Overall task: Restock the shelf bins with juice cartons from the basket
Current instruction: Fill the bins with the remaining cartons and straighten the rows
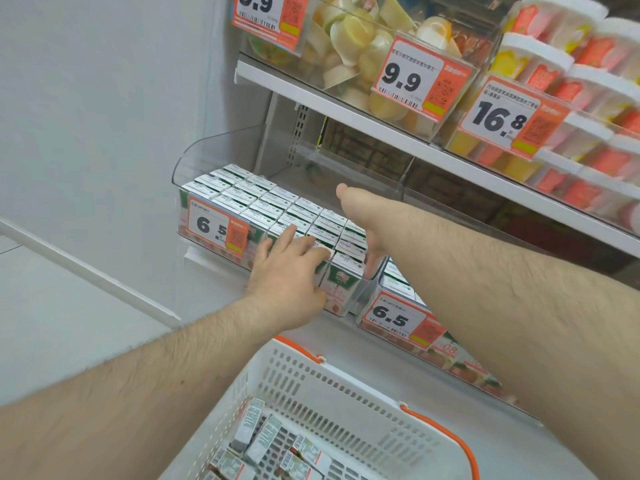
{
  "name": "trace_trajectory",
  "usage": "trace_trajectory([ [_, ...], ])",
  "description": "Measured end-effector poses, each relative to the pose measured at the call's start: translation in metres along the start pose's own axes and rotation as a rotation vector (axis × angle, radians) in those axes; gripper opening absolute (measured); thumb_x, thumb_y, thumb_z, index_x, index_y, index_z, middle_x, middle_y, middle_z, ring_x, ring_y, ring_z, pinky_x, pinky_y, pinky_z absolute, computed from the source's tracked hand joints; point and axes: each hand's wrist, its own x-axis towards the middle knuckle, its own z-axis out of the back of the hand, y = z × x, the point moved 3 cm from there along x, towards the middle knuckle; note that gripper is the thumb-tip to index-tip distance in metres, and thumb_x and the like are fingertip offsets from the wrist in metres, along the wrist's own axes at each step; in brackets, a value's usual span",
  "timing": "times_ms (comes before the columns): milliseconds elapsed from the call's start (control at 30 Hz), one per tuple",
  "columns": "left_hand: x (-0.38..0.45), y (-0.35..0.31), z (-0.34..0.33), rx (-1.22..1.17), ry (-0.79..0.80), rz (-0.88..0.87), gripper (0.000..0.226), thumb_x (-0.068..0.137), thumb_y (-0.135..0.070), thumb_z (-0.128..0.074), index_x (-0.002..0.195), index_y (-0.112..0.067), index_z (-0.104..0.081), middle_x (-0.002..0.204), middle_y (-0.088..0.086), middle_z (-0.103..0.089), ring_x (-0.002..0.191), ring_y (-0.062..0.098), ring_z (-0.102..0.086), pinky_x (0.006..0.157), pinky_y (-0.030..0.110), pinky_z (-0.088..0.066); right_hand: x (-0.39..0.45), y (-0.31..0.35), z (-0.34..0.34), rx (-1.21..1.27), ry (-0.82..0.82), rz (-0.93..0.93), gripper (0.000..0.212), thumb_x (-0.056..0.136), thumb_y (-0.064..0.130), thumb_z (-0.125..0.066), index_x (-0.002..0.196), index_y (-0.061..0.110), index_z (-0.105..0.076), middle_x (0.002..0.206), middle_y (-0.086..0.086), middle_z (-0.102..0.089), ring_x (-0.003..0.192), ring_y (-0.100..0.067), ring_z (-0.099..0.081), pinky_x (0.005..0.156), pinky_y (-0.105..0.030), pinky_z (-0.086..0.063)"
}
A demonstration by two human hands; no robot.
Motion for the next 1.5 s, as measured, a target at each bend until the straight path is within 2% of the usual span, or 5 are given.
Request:
trace_trajectory([
  [467,-0.01,-0.022,0.003,-0.108,-0.206,-0.152,0.04,0.08,-0.02,-0.06,0.12,-0.018,-0.056,0.12,-0.002,-0.055,0.114,0.021,-0.045,0.094,0.034,-0.033,-0.025,-0.018,0.003,0.279,0.029,0.151,0.061,0.103,0.041,-0.042,0.155,0.016,-0.024,0.163,-0.006,-0.02,0.149,-0.034,-0.017,0.114,-0.055,-0.018],
  [667,-0.034,-0.029,-0.021,-0.208,0.167,-0.167,0.024,0.082,-0.022,-0.057,0.104,-0.03,-0.051,0.093,-0.017,-0.057,0.088,0.013,-0.059,0.076,0.031,-0.049,-0.066,-0.084,0.007,0.196,-0.365,0.45,0.015,0.075,0.017,-0.056,0.061,0.015,-0.054,0.059,-0.007,-0.053,0.064,-0.029,-0.053,0.062,-0.039,-0.046],
  [1167,-0.094,-0.023,-0.146,0.102,0.859,-0.119,0.039,0.091,-0.023,-0.053,0.13,-0.021,-0.056,0.126,-0.003,-0.06,0.11,0.019,-0.056,0.095,0.036,-0.048,-0.01,-0.312,-0.07,0.32,-0.004,-0.056,0.015,0.088,0.005,-0.056,0.073,0.006,-0.06,0.072,-0.014,-0.062,0.062,-0.027,-0.06,0.059,-0.034,-0.05],
  [1333,-0.117,-0.006,-0.224,0.149,1.079,-0.052,0.012,0.092,-0.025,-0.052,0.096,-0.017,-0.061,0.124,0.013,-0.064,0.09,0.022,-0.054,0.092,0.04,-0.051,0.013,-0.392,-0.089,0.152,0.175,-0.269,0.009,0.095,0.01,-0.055,0.09,0.002,-0.057,0.081,-0.015,-0.061,0.065,-0.027,-0.058,0.059,-0.033,-0.047],
  [1500,-0.154,0.005,-0.287,0.153,1.227,0.026,0.041,0.095,-0.025,-0.053,0.137,-0.021,-0.052,0.145,0.0,-0.048,0.128,0.02,-0.048,0.103,0.031,-0.041,0.028,-0.461,-0.105,-0.244,0.306,-0.31,0.018,0.092,0.005,-0.048,0.074,0.005,-0.052,0.078,-0.008,-0.053,0.066,-0.021,-0.052,0.074,-0.03,-0.048],
])
